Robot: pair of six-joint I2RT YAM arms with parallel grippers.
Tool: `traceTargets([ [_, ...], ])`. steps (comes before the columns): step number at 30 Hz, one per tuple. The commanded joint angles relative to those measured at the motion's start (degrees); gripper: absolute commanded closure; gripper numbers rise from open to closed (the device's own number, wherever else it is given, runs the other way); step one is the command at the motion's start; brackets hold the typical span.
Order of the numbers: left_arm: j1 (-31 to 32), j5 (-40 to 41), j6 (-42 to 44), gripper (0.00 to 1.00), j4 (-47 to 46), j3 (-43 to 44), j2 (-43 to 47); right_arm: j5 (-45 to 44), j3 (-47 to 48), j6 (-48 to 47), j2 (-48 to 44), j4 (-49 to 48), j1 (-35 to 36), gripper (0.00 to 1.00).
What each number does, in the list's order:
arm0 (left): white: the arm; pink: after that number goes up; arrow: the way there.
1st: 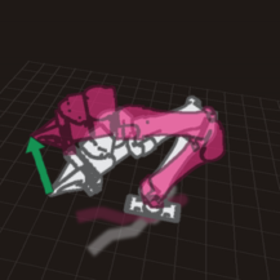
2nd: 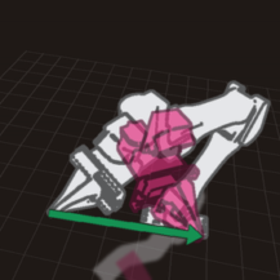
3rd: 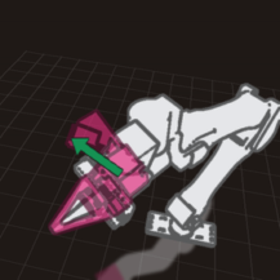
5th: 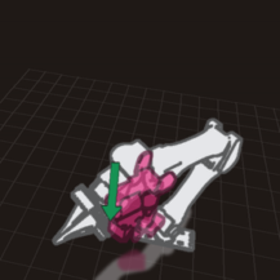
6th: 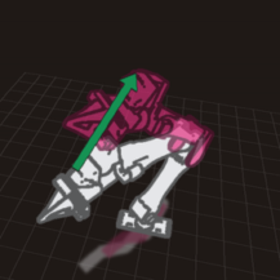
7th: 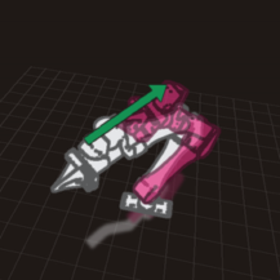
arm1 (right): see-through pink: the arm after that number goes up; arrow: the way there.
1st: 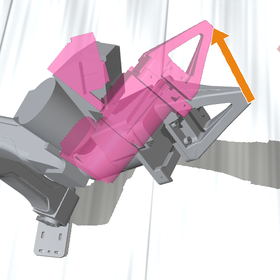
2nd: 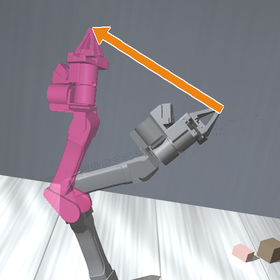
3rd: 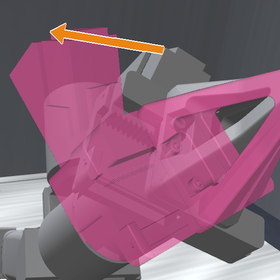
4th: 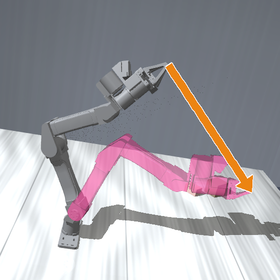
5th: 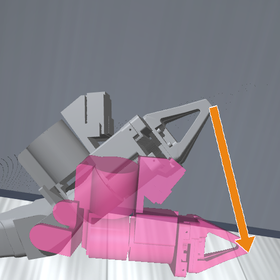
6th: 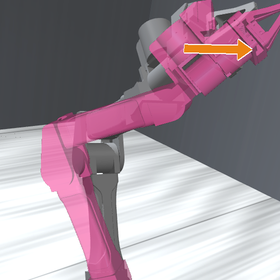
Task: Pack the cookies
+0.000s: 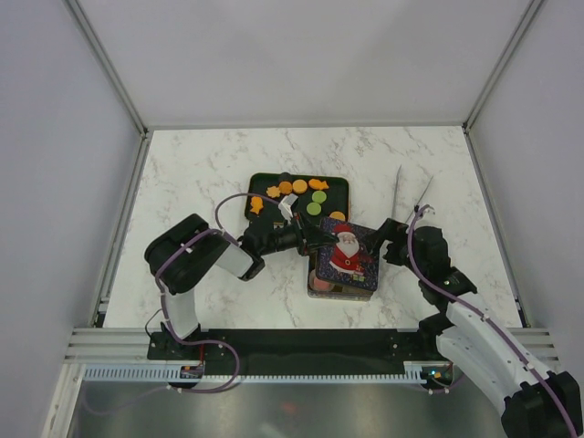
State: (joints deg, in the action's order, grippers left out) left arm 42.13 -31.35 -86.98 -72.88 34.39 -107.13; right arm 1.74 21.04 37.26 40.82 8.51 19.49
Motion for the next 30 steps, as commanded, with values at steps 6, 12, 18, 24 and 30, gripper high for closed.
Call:
traceTargets([
  [6, 0.15, 1.38, -2.49, 0.75, -8.68, -1.08, -1.76, 2.22, -4.77, 3.96, -3.2, -7.99, -0.15, 0.02],
  [12, 0.15, 1.38, -2.67, 0.73, -9.64, -1.52, -2.64, 3.01, -6.8, 5.46, -4.26, -10.8, -0.15, 0.02],
  [18, 0.06, 1.56, -3.28, 0.71, -11.49, -2.05, -4.14, 4.5, -7.5, 5.9, -4.25, -11.15, -0.15, 0.02],
  [24, -0.03, 1.38, -3.99, 0.7, -12.9, -2.75, -5.63, 4.86, -8.29, 5.11, -3.64, -10.19, -0.15, 0.02],
  [30, -0.38, 0.68, -4.08, 0.69, -13.51, -3.01, -6.33, 5.46, -7.77, 3.44, -1.88, -9.21, -0.15, 0.02],
])
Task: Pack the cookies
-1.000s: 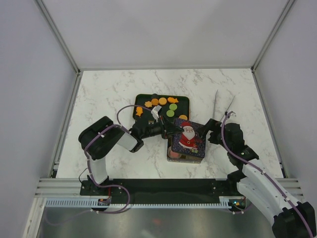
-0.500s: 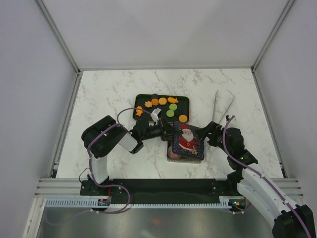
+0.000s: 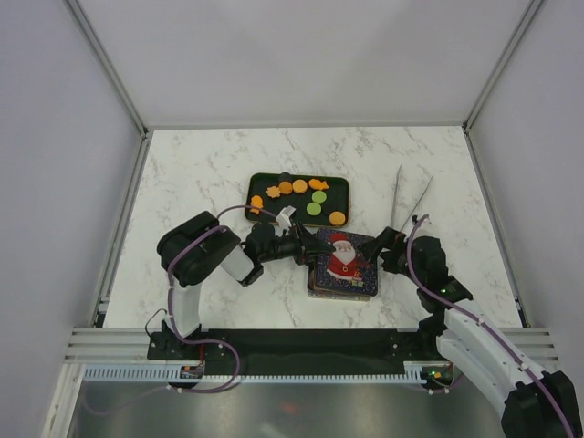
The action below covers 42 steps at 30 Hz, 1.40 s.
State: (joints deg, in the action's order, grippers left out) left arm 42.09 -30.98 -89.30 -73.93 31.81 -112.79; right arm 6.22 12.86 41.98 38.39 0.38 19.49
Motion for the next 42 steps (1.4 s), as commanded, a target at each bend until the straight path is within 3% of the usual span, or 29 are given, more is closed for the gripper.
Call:
traceTargets([
  [1, -0.42, 0.31, -1.85, 0.68, -12.47, -0.52, -0.67, 1.25, 0.41, -1.28, 0.72, -1.09, -0.15, 0.02],
  [16, -1.92, -1.18, -1.23, 0.51, -12.2, -2.54, -0.32, 3.62, 0.15, -2.77, 7.75, -2.93, -0.06, 0.03],
  [32, -3.32, -2.77, 4.13, 0.46, -1.92, -3.51, 5.04, 3.1, -1.09, -2.69, 8.63, -3.81, -0.06, 0.05],
  [42, -5.34, -4.17, 4.75, 0.46, -0.95, -5.44, 5.74, 3.19, -0.82, -3.04, 9.16, -3.72, -0.06, 0.06],
])
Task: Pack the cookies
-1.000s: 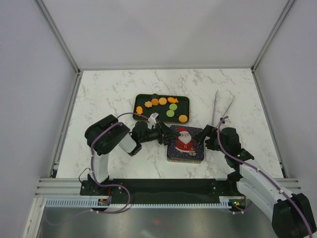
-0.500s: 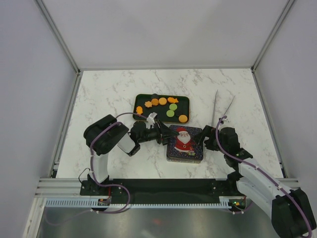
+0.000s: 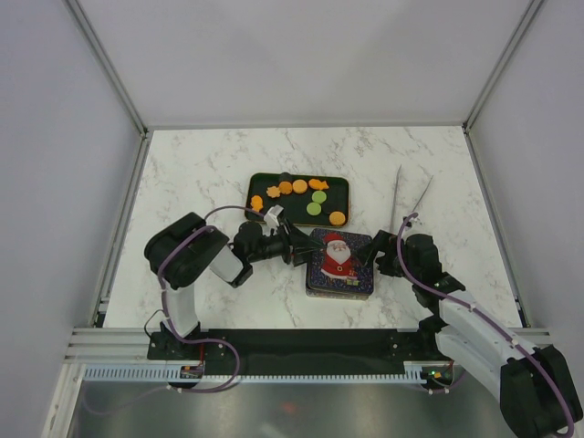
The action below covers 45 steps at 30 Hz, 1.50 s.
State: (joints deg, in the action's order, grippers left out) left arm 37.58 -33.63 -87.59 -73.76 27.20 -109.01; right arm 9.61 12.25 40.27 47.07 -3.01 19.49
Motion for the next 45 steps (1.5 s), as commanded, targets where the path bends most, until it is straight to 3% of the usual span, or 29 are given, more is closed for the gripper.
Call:
traceTargets([
  [1, -0.93, -1.7, 3.13, 0.46, -1.04, -0.83, 2.05, -0.29, -0.21, -1.34, 0.48, -0.33, -0.15, 0.06],
  [27, -6.65, -4.78, 9.19, 0.46, 5.28, -6.55, 6.88, 0.15, 3.48, -2.13, 1.97, 2.92, -0.15, 0.07],
  [45, -6.47, 1.72, 33.27, 0.37, 49.65, 2.5, 22.17, 0.5, 10.25, -2.83, 4.17, 10.65, -0.06, 0.09],
])
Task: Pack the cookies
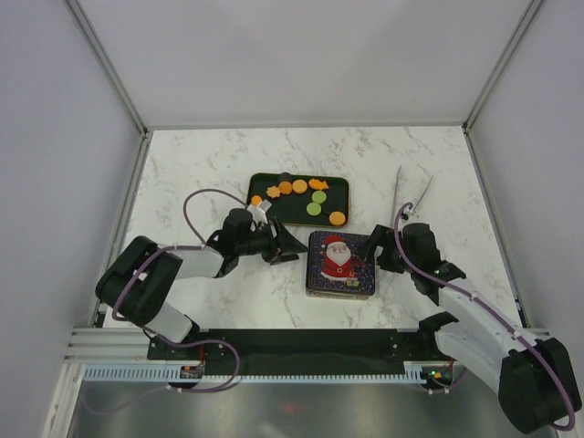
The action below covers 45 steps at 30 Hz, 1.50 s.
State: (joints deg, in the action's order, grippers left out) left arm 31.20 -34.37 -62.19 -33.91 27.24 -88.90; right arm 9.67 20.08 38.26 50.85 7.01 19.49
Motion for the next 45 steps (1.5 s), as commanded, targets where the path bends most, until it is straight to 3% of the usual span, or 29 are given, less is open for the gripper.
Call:
traceTargets([
  [1, -0.09, 2.64, 9.01, 0.36, 10.7, 3.25, 2.24, 0.26, 2.6, -0.73, 0.22, 0.73, -0.06, 0.09],
  [27, 7.03, 6.77, 16.22, 0.37, 19.23, 11.07, 1.19, -1.5, 6.99, -1.35, -2.69, 9.69, 1.26, 0.12],
  [45, 10.81, 8.36, 16.84, 0.37, 20.9, 13.36, -0.92, -4.66, 9.1, -0.47, 0.74, 9.52, 6.18, 0.13],
])
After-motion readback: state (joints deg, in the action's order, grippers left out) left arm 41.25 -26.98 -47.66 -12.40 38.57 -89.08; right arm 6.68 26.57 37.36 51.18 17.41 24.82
